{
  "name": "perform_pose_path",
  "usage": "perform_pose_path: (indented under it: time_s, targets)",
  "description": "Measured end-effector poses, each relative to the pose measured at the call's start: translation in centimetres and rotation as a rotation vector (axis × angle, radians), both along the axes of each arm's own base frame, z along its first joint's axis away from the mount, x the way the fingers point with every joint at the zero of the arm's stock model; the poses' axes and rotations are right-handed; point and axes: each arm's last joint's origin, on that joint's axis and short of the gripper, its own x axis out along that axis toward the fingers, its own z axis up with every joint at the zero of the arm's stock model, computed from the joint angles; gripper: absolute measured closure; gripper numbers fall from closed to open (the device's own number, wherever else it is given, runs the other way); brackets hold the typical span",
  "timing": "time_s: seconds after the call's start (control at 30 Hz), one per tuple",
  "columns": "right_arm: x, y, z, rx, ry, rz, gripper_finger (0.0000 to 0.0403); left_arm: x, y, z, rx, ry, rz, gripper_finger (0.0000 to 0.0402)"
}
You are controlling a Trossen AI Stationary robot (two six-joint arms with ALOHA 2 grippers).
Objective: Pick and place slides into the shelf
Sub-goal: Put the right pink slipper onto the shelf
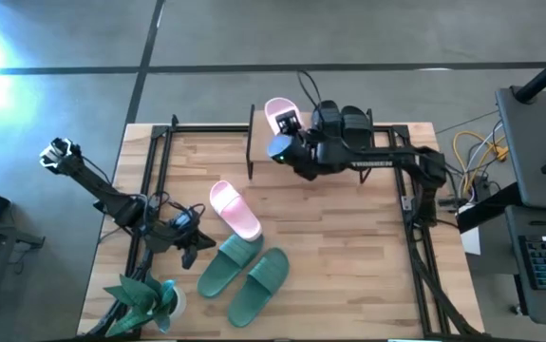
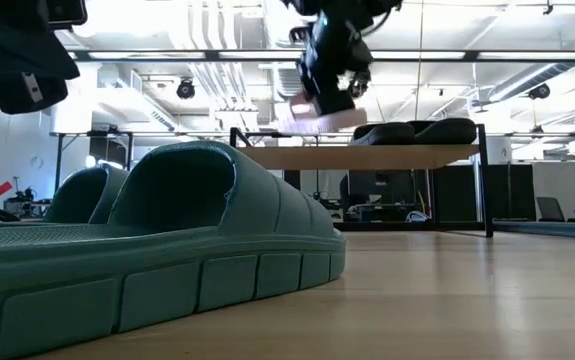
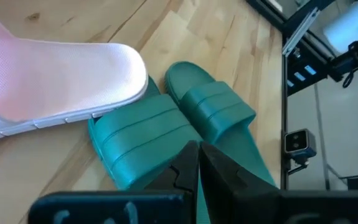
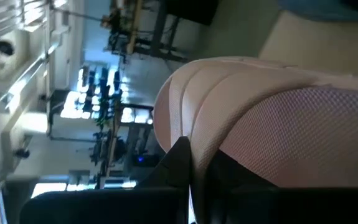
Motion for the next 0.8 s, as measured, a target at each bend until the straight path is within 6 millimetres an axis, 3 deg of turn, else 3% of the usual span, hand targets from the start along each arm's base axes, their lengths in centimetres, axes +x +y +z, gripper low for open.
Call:
perform_pose_path:
  time_s: [0.13, 0.27, 0.4, 0.6, 0.8]
  targets:
    - [-0.6, -0.1, -2.4, 0.079, -0.052, -0.103, 0.0390, 0.0, 0.0, 0.0, -0.016, 0.003, 0.012, 0.0402]
    - [-0.7, -0.4, -3.2, 0.104, -0.017, -0.119, 0.0387, 0.0, 0.0, 0.0, -0.015, 0.003, 0.011, 0.0402]
    - [-0.7, -0.4, -3.3, 0.077, 0.012, -0.129, 0.0357, 0.0, 0.1, 0.0, -0.012, 0.003, 0.012, 0.0402]
    - [-1.0, -1.1, -3.2, 0.094, 0.104, -0.091, 0.0281, 0.0, 0.1, 0.0, -0.014, 0.002, 0.014, 0.0402]
    - [-1.0, -0.9, -1.6, 0.087, 0.193, -0.012, 0.0230, 0.0, 0.0, 0.1, -0.018, -0.002, 0.015, 0.0402]
